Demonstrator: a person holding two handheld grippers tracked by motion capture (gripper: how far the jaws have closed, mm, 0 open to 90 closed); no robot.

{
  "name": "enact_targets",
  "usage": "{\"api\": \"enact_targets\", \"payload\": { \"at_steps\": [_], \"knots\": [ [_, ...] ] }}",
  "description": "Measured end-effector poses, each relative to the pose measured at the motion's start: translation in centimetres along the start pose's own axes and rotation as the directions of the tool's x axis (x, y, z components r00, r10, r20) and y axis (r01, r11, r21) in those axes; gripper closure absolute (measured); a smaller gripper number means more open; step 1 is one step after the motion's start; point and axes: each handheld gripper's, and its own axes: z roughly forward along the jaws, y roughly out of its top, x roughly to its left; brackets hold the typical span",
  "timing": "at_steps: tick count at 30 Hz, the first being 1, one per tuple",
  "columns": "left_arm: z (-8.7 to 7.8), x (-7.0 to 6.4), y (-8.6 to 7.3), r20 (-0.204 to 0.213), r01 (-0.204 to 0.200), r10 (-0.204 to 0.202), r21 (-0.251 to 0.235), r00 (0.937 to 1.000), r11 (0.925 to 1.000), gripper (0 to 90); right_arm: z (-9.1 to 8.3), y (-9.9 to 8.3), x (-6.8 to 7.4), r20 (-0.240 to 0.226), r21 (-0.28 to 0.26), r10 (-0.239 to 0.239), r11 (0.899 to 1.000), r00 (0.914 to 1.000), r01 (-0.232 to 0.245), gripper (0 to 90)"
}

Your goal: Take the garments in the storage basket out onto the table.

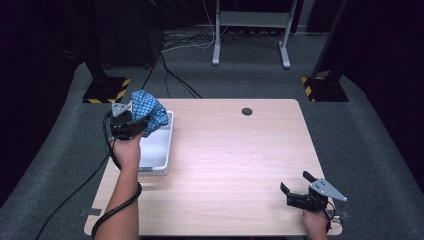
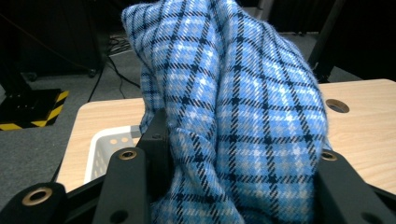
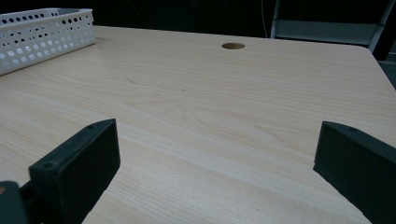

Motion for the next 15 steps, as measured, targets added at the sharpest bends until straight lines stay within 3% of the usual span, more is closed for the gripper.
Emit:
{"api": "enact_targets", "payload": {
  "at_steps": [15],
  "knots": [
    [1.3,-3.1,0.6,0.053,-0.011,0.012,-0.016,0.9985,0.9998,52.3,0.0,0.0,0.0,-0.002,-0.002,-0.002,1.000,1.0000,0.002,0.0]
  ]
}}
